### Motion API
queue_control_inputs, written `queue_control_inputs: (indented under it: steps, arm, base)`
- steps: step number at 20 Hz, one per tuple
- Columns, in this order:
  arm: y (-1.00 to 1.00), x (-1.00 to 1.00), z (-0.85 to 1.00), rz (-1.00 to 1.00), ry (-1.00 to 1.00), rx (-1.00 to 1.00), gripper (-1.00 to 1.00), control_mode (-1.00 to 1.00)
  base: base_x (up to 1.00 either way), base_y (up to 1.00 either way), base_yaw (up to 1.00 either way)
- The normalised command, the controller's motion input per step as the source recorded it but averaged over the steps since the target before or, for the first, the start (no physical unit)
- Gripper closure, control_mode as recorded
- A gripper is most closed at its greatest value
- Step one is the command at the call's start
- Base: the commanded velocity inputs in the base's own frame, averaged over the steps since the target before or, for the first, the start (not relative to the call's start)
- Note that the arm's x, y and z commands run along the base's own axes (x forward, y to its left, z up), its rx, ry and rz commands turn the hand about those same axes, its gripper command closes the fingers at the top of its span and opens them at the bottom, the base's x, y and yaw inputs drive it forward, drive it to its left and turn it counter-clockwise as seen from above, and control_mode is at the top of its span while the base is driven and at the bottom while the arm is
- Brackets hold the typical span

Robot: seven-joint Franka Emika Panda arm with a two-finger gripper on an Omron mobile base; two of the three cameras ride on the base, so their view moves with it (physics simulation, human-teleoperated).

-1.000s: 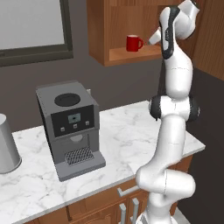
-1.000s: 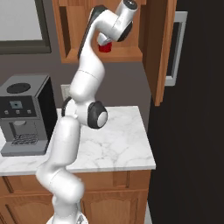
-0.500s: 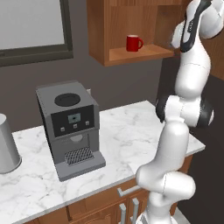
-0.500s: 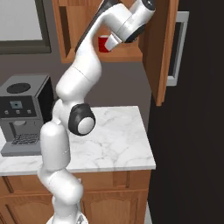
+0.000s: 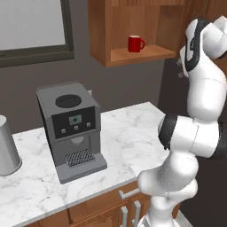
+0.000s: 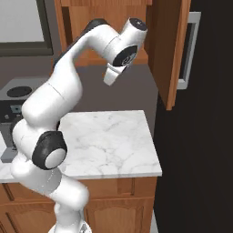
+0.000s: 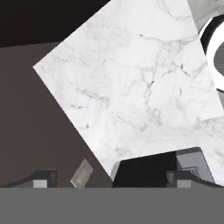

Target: Move the mug from next to the sink to the open cabinet. Then, move the bowl with the mango to the fridge to clear the area for faucet cleaning.

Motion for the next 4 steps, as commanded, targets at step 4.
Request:
queue_control_inputs:
  steps: [4]
  arm:
    - [0.81,-1.0,-1.0,0.0,-0.01,-0.34,-1.0,-1.0]
  base:
    - [0.0,0.0,0.0]
